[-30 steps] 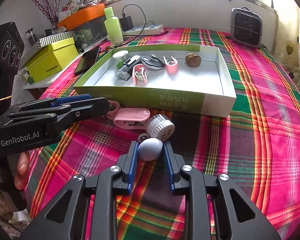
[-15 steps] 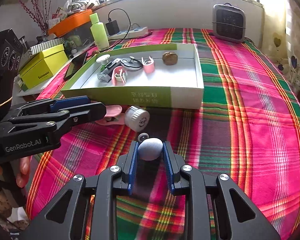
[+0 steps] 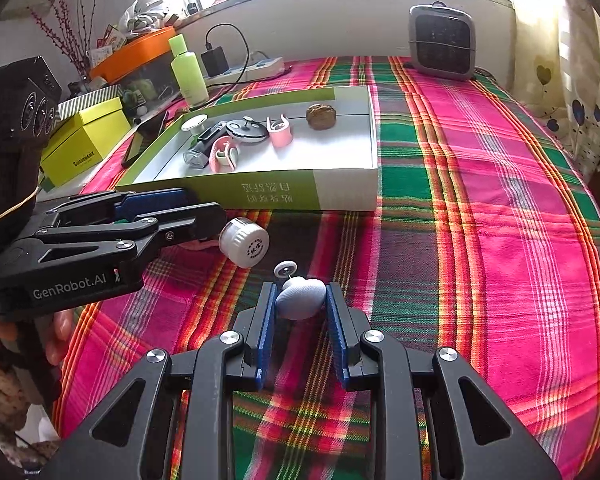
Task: Organize objects
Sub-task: 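Close the right gripper around the white ball while the left gripper approaches the pink item, then close the left gripper on the pink cylinder while the right gripper holds the white ball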
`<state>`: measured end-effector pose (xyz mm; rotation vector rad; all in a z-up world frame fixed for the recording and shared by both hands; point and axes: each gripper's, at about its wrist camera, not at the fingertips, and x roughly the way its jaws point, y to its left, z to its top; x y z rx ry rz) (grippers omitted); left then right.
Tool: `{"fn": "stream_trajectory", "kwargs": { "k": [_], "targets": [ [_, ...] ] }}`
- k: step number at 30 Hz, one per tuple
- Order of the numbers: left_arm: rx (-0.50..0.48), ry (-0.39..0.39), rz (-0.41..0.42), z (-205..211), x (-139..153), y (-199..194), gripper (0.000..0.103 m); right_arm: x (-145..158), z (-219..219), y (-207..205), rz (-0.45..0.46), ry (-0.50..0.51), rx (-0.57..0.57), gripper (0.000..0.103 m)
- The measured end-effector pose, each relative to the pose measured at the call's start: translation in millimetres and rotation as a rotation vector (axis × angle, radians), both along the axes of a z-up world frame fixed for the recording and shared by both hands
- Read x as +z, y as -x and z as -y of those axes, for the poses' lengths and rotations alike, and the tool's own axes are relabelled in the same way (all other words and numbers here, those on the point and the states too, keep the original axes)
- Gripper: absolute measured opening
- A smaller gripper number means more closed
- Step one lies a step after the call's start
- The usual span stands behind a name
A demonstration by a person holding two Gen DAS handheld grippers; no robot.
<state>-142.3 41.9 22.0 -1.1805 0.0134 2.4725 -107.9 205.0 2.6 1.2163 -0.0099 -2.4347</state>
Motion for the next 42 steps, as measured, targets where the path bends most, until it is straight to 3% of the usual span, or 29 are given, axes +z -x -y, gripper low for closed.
{"fn": "stream_trajectory", "kwargs": {
  "k": [17, 28, 42],
  "targets": [
    [-0.049, 0.032, 0.008, -11, 3, 4, 0.046, 0, -3, 0, 0.0, 0.014, 0.0, 0.026],
    [-0.094, -0.033, 0.092, -15, 0, -8, 0.046, 0, -4, -1, 0.0, 0.017, -0.002, 0.026],
    [-0.026, 0.004, 0.106, -13, -11, -16, 0.046, 0, -7, -1, -0.001, 0.016, 0.001, 0.026]
  ]
}}
